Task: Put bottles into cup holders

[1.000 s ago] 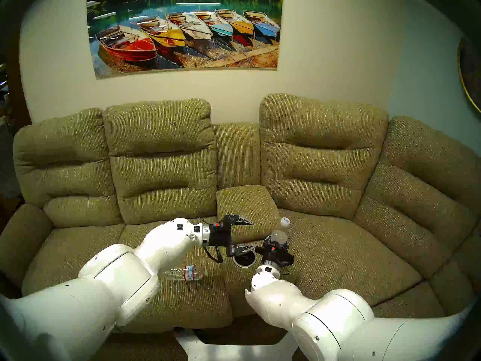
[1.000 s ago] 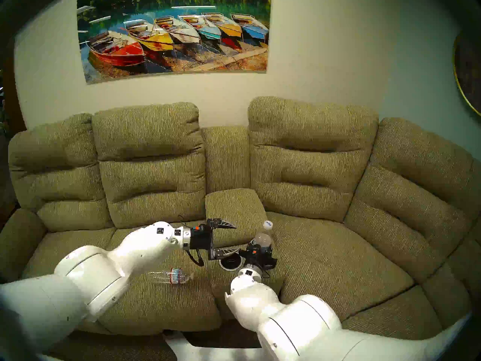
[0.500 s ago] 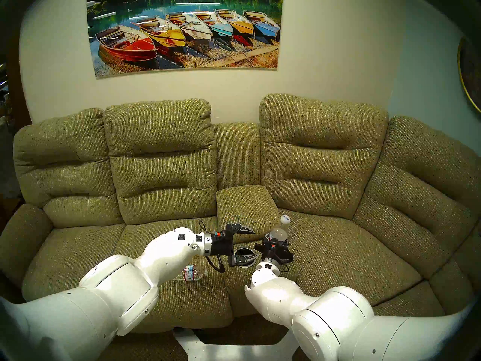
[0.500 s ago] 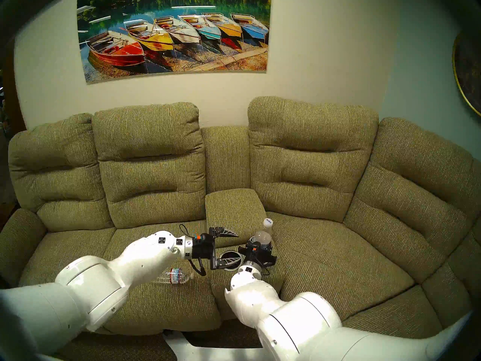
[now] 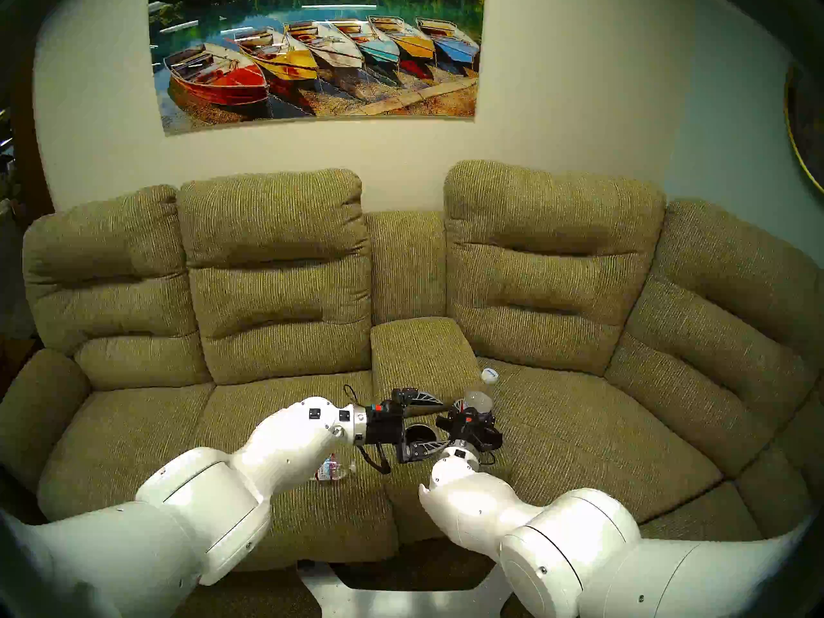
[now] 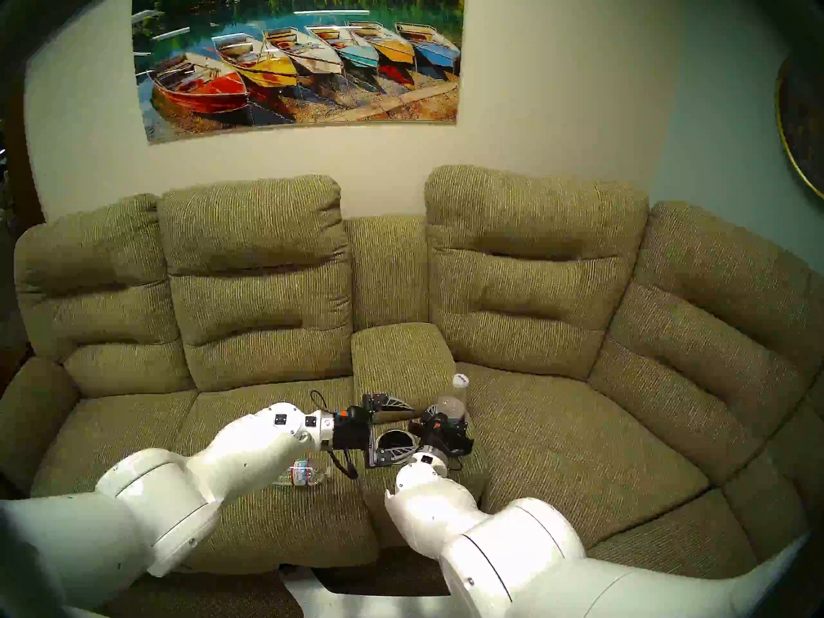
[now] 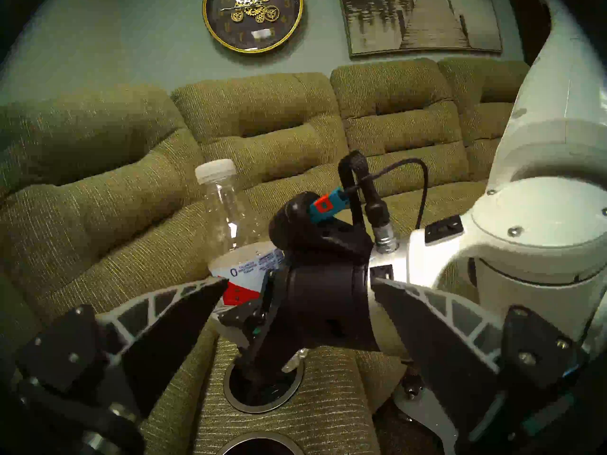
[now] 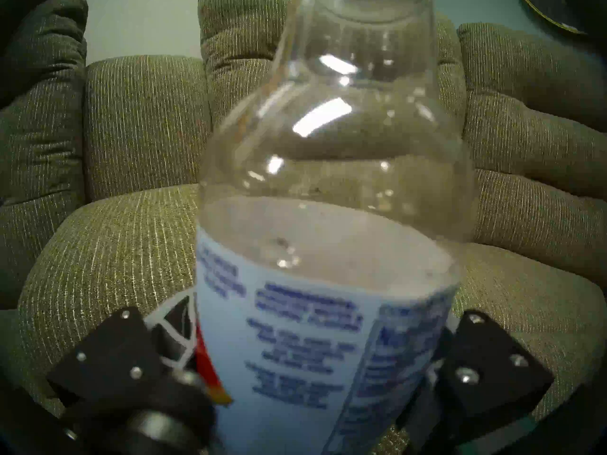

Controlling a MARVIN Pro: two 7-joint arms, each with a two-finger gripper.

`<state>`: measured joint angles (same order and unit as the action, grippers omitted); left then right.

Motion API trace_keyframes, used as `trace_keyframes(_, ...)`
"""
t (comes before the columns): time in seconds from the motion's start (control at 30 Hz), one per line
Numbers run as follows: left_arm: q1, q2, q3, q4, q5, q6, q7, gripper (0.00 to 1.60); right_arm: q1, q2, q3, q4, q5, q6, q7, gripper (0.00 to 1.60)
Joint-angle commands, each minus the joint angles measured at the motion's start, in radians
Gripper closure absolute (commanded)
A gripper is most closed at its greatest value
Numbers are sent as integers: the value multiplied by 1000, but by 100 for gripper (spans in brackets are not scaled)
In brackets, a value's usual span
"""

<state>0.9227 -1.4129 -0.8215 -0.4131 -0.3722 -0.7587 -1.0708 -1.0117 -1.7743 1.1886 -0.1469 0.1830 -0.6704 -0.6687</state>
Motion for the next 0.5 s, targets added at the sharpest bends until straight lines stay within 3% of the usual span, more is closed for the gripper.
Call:
trace_keyframes(0.0,-2,6,-4,-36,-9,-7,-20,0,30,-10,2,-11,3,6,6,59)
trace_keyframes(0.03,1,9,-4,-43,-9,-7,-19,0,32,-9,5,-11,7,9,10,28)
trace_keyframes(0.1,4,12,-5,-50,-10,-7,-18,0,34,-8,8,-11,11,12,14,14)
trace_keyframes(0.3,11,26,-8,-70,-13,-8,-15,0,39,-5,13,-10,20,18,27,31)
trace_keyframes(0.33,12,31,-10,-73,-14,-7,-13,0,39,-4,14,-9,21,19,29,13)
trace_keyframes(0.43,13,42,-13,-78,-16,-8,-11,0,40,-4,16,-9,24,20,32,12)
trace_keyframes(0.47,14,47,-14,-81,-16,-8,-10,0,40,-4,17,-9,25,21,34,38)
